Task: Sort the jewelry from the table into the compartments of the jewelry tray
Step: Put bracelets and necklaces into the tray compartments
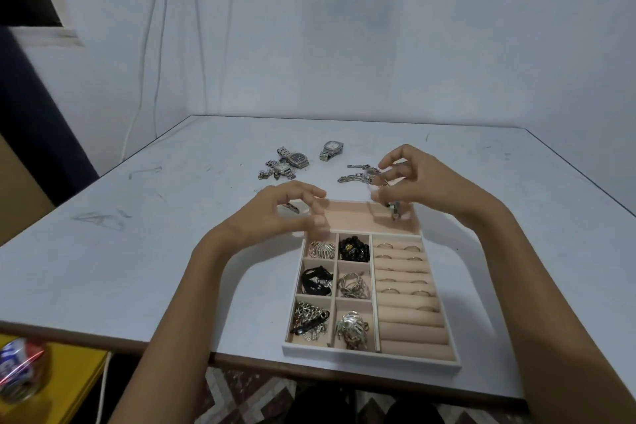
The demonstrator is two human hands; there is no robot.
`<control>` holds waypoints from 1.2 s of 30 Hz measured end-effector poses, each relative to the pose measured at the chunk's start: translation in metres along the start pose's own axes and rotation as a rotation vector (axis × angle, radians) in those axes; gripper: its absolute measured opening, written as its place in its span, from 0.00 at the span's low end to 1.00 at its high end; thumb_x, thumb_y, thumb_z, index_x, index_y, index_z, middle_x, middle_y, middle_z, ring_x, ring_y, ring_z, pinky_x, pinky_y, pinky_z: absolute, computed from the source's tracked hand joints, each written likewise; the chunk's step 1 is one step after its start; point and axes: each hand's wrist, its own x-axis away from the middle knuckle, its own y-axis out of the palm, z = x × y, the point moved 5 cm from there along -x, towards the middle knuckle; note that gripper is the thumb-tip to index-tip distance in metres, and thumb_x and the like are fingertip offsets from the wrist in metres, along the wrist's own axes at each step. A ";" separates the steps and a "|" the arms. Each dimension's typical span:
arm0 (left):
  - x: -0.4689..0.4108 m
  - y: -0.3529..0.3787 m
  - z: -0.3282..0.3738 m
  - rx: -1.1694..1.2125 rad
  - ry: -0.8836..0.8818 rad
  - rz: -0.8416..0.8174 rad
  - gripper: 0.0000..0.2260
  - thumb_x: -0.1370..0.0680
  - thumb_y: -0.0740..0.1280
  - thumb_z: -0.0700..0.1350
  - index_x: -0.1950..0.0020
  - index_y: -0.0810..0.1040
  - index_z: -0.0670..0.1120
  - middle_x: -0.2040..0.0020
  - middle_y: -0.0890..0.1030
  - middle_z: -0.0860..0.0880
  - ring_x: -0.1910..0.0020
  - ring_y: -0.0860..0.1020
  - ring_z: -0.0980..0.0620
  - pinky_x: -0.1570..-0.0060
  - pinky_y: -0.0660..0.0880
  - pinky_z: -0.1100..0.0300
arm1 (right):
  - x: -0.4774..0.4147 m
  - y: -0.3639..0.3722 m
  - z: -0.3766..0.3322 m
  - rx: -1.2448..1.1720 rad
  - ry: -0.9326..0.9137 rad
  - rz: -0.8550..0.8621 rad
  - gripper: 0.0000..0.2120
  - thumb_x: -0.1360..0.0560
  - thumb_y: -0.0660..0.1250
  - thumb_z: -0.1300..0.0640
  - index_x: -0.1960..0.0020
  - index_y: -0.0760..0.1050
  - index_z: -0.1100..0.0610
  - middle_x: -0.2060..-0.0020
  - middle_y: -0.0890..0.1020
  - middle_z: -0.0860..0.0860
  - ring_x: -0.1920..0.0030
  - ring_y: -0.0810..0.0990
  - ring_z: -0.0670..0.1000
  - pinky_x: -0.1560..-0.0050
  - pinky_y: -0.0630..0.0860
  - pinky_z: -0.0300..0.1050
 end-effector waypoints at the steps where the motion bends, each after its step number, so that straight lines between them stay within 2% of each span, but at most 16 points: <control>1: -0.001 -0.003 -0.002 -0.007 -0.001 0.038 0.08 0.29 0.72 0.53 0.55 0.82 0.51 0.41 0.79 0.61 0.40 0.75 0.62 0.35 0.65 0.55 | 0.001 0.001 0.000 0.090 0.000 -0.021 0.24 0.33 0.77 0.58 0.40 0.72 0.52 0.49 0.82 0.50 0.54 0.82 0.50 0.52 0.80 0.47; 4: -0.004 -0.009 -0.008 -0.034 0.003 0.118 0.09 0.27 0.68 0.55 0.54 0.81 0.52 0.42 0.80 0.60 0.40 0.76 0.61 0.33 0.67 0.50 | 0.002 0.002 0.000 0.338 -0.042 -0.069 0.27 0.33 0.77 0.59 0.36 0.73 0.51 0.45 0.79 0.47 0.46 0.80 0.47 0.49 0.79 0.40; 6: -0.005 -0.010 -0.010 -0.046 0.009 0.129 0.08 0.25 0.68 0.54 0.53 0.81 0.51 0.43 0.80 0.60 0.41 0.76 0.61 0.33 0.67 0.49 | 0.005 0.002 -0.001 0.452 -0.070 -0.083 0.27 0.33 0.76 0.59 0.35 0.74 0.52 0.44 0.78 0.46 0.44 0.77 0.45 0.55 0.75 0.33; 8: -0.006 -0.008 -0.012 -0.061 0.012 0.120 0.07 0.24 0.68 0.52 0.51 0.82 0.51 0.43 0.80 0.59 0.41 0.76 0.60 0.34 0.68 0.49 | 0.008 0.002 -0.003 0.522 -0.082 -0.088 0.27 0.32 0.75 0.59 0.35 0.74 0.53 0.44 0.76 0.47 0.44 0.76 0.44 0.57 0.72 0.31; 9: -0.006 -0.007 -0.013 -0.067 0.010 0.115 0.07 0.24 0.68 0.51 0.50 0.82 0.51 0.43 0.80 0.58 0.41 0.76 0.60 0.34 0.68 0.49 | 0.009 0.002 -0.005 0.547 -0.086 -0.086 0.26 0.32 0.75 0.59 0.35 0.74 0.54 0.43 0.76 0.48 0.44 0.76 0.45 0.55 0.73 0.32; 11: -0.007 -0.006 -0.015 -0.066 0.003 0.108 0.07 0.24 0.68 0.50 0.49 0.82 0.50 0.43 0.81 0.58 0.41 0.76 0.60 0.33 0.67 0.50 | 0.010 0.002 -0.006 0.589 -0.086 -0.084 0.26 0.33 0.75 0.59 0.36 0.75 0.54 0.44 0.76 0.53 0.43 0.76 0.51 0.49 0.77 0.42; 12: -0.007 -0.006 -0.015 -0.063 0.001 0.106 0.07 0.24 0.69 0.50 0.50 0.82 0.51 0.43 0.81 0.58 0.41 0.76 0.60 0.33 0.67 0.50 | 0.010 0.003 -0.006 0.601 -0.081 -0.088 0.26 0.33 0.75 0.59 0.36 0.75 0.54 0.44 0.76 0.54 0.43 0.76 0.52 0.46 0.77 0.45; 14: -0.006 -0.006 -0.016 -0.062 -0.005 0.102 0.08 0.24 0.69 0.52 0.50 0.82 0.51 0.43 0.81 0.58 0.41 0.76 0.60 0.34 0.67 0.51 | 0.012 0.005 -0.007 0.615 -0.076 -0.104 0.26 0.33 0.75 0.58 0.36 0.76 0.54 0.45 0.76 0.49 0.43 0.76 0.49 0.46 0.75 0.43; 17: -0.006 -0.006 -0.016 -0.056 -0.006 0.102 0.06 0.23 0.69 0.50 0.49 0.82 0.50 0.43 0.81 0.57 0.41 0.76 0.60 0.34 0.67 0.51 | 0.014 0.005 -0.008 0.612 -0.062 -0.108 0.24 0.32 0.75 0.59 0.37 0.77 0.54 0.53 0.76 0.42 0.44 0.76 0.48 0.47 0.73 0.41; 21: -0.007 -0.005 -0.017 -0.053 -0.005 0.095 0.05 0.23 0.68 0.47 0.50 0.82 0.49 0.43 0.81 0.55 0.40 0.76 0.59 0.34 0.67 0.53 | 0.014 0.005 -0.007 0.577 -0.022 -0.124 0.20 0.31 0.74 0.59 0.39 0.78 0.54 0.52 0.77 0.45 0.44 0.78 0.50 0.48 0.74 0.42; 23: -0.007 -0.005 -0.017 -0.055 -0.004 0.087 0.05 0.23 0.68 0.47 0.50 0.82 0.50 0.43 0.80 0.56 0.40 0.76 0.59 0.35 0.68 0.54 | 0.011 0.005 -0.002 0.580 -0.004 -0.147 0.22 0.31 0.74 0.57 0.38 0.77 0.53 0.53 0.75 0.41 0.45 0.77 0.49 0.45 0.73 0.44; 28: -0.008 -0.004 -0.017 -0.072 0.013 0.087 0.05 0.23 0.68 0.46 0.49 0.82 0.49 0.43 0.80 0.56 0.42 0.76 0.61 0.40 0.67 0.62 | 0.008 0.003 0.004 0.577 0.017 -0.195 0.23 0.29 0.74 0.55 0.35 0.76 0.54 0.58 0.70 0.34 0.46 0.74 0.46 0.46 0.68 0.39; 31: -0.008 -0.004 -0.018 -0.078 0.014 0.089 0.06 0.24 0.68 0.47 0.49 0.82 0.49 0.43 0.80 0.56 0.41 0.75 0.61 0.42 0.66 0.64 | 0.005 0.002 0.002 0.599 -0.027 -0.141 0.23 0.27 0.72 0.54 0.34 0.75 0.53 0.53 0.72 0.37 0.47 0.76 0.47 0.50 0.69 0.39; 33: -0.008 -0.005 -0.017 -0.080 0.017 0.090 0.05 0.24 0.68 0.47 0.49 0.82 0.49 0.43 0.80 0.56 0.41 0.76 0.61 0.42 0.66 0.65 | 0.002 0.003 0.000 0.600 -0.076 -0.095 0.20 0.27 0.72 0.54 0.35 0.76 0.52 0.46 0.74 0.44 0.46 0.76 0.48 0.50 0.69 0.40; 36: -0.008 -0.004 -0.017 -0.090 0.017 0.087 0.05 0.23 0.68 0.47 0.49 0.82 0.50 0.43 0.80 0.56 0.41 0.75 0.61 0.43 0.67 0.65 | 0.000 0.010 -0.003 0.610 -0.126 -0.108 0.17 0.28 0.73 0.56 0.40 0.80 0.54 0.48 0.76 0.46 0.50 0.77 0.46 0.55 0.71 0.36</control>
